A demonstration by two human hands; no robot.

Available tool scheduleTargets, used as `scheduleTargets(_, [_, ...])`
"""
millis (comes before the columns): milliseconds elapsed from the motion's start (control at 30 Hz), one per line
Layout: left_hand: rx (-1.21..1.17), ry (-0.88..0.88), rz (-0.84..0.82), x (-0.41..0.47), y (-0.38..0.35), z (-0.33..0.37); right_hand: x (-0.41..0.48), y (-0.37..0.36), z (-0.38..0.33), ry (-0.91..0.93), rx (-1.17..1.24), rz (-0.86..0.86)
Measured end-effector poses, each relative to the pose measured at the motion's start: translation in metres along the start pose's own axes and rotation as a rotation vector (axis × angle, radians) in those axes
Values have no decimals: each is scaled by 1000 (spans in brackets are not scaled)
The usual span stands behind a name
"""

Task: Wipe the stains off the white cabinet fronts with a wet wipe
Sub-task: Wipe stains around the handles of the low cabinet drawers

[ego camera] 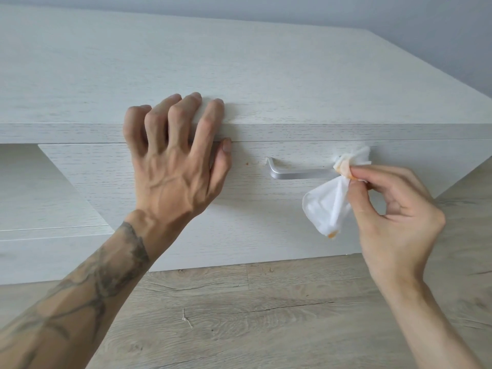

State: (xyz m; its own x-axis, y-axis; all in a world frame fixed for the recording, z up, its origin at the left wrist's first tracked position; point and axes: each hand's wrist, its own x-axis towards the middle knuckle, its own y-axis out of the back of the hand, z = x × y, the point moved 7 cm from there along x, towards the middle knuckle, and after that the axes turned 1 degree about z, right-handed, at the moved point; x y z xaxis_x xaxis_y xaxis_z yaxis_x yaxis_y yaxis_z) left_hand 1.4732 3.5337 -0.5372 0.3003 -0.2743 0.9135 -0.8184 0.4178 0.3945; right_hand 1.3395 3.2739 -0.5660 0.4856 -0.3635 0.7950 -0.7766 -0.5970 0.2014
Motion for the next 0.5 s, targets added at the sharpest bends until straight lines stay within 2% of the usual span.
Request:
scheduleTargets(133, [3,-2,-1,0,-1,0,-2,-9,-9,37,-53,-31])
scheduleTargets(333, [6,-2,8,1,1,1,-1,-27,-39,220,-138,-85])
scheduleTargets(500, [0,-4,1,1,2,1,-1,-54,-61,266,-177,-130])
